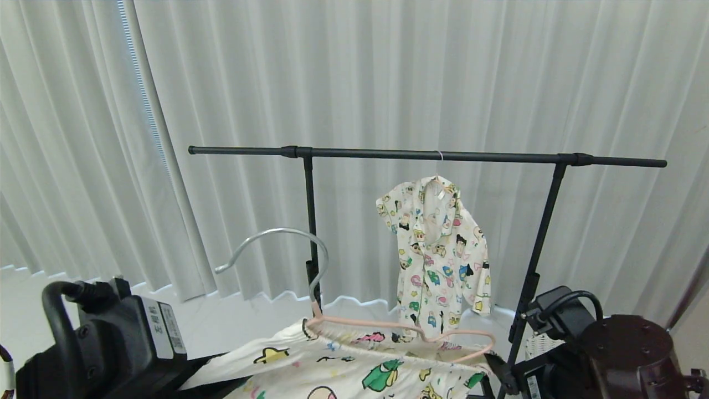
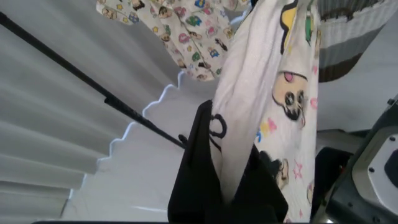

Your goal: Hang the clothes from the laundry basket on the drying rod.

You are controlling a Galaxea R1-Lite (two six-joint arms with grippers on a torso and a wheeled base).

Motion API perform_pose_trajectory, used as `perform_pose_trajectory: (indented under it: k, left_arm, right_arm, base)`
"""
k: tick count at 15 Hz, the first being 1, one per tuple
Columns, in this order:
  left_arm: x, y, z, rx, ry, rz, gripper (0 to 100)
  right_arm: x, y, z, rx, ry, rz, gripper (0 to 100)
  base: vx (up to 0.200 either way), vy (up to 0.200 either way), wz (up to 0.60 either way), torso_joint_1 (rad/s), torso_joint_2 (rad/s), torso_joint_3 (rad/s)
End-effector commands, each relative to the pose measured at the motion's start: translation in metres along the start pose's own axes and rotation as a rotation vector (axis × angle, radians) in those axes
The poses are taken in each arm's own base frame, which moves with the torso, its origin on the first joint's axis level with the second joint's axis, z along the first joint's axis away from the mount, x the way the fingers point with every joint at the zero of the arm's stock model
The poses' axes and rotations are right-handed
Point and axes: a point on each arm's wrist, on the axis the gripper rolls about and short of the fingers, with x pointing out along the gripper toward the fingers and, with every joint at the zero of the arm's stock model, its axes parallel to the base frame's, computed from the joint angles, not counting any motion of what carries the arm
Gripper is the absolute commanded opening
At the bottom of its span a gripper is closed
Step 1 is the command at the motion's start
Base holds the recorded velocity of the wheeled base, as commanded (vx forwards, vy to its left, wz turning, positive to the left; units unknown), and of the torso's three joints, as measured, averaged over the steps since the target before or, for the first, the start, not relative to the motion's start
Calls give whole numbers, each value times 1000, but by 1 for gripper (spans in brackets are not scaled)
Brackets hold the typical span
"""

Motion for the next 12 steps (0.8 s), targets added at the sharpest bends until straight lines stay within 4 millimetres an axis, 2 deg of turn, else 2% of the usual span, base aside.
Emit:
perform_pose_trajectory:
  k: [1, 4, 7, 10, 12]
  left_arm:
    - [0, -2, -10, 20, 32, 12, 0]
    - [6, -6, -23, 102, 111, 39, 0]
    - [22, -4, -18, 93, 172, 74, 0]
    - [23, -1, -7, 31, 140, 84, 0]
    - [20, -3, -8, 37, 126, 66, 0]
  right_arm:
    - [-4, -8, 6, 28, -29, -21, 100]
    - [-10, -11, 10, 10, -58, -9, 100]
    - [-35, 0, 14, -59, -125, 128, 100]
    - [-69, 28, 8, -157, -154, 461, 100]
    - [-72, 31, 7, -265, -167, 559, 100]
  base:
    - [0, 0, 0, 0, 0, 0]
    - [0, 0, 0, 0, 0, 0]
    - [0, 0, 0, 0, 0, 0]
    - [0, 0, 0, 0, 0, 0]
    - [0, 0, 0, 0, 0, 0]
